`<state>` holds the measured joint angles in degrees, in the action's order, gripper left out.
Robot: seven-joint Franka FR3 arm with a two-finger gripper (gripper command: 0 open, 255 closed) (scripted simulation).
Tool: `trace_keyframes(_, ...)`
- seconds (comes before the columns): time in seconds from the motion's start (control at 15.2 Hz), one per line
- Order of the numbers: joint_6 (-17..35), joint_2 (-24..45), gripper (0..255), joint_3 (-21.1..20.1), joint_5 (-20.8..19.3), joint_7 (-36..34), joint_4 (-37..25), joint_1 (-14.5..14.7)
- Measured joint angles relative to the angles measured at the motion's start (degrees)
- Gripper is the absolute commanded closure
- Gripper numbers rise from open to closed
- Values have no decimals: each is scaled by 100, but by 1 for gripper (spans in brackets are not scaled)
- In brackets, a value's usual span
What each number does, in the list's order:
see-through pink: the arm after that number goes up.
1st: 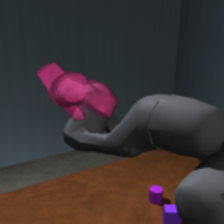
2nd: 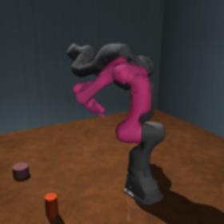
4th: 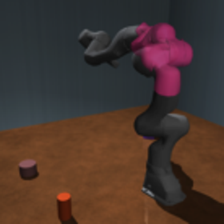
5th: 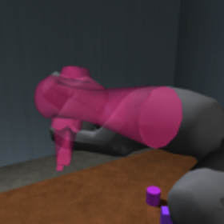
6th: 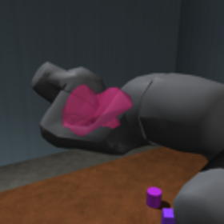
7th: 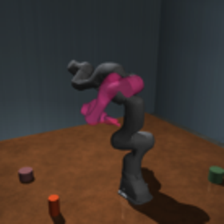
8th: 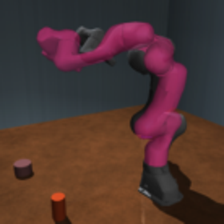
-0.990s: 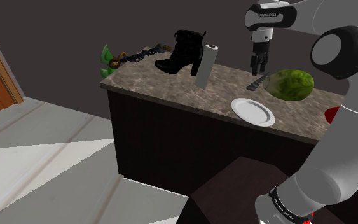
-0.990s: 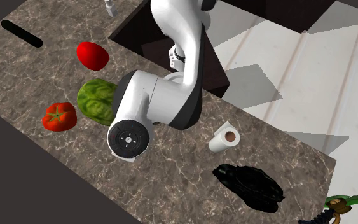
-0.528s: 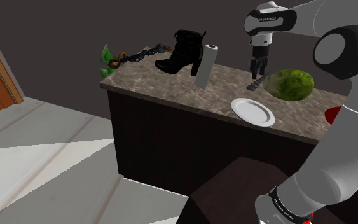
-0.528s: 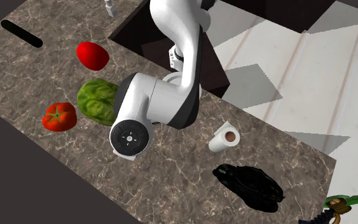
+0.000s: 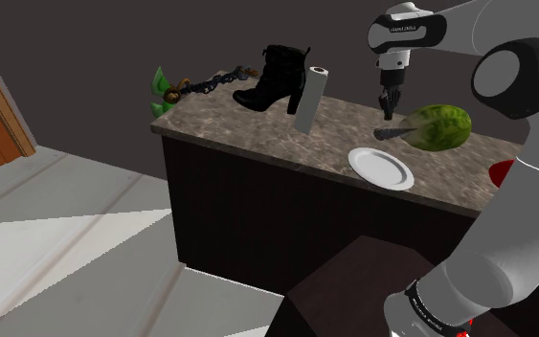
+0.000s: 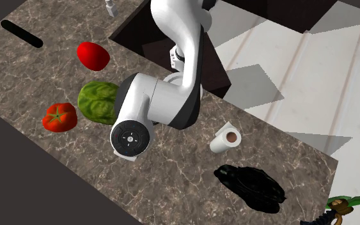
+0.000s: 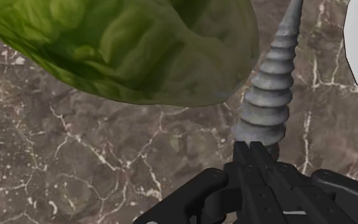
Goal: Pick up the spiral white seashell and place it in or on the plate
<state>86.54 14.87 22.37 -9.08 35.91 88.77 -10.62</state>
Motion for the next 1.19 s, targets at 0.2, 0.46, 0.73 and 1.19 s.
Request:
trace_keyframes(0.2,0,0,255,0,0,0,0,0)
trace_keyframes(0.46,176,-196,0,-37,-109,154,287,52)
trace_keyframes(0.73,1609,-1795,0,-193,-929,1497,2518,252)
trace_keyframes(1.19,2598,-2402,0,-126,-1324,2226,3686,232)
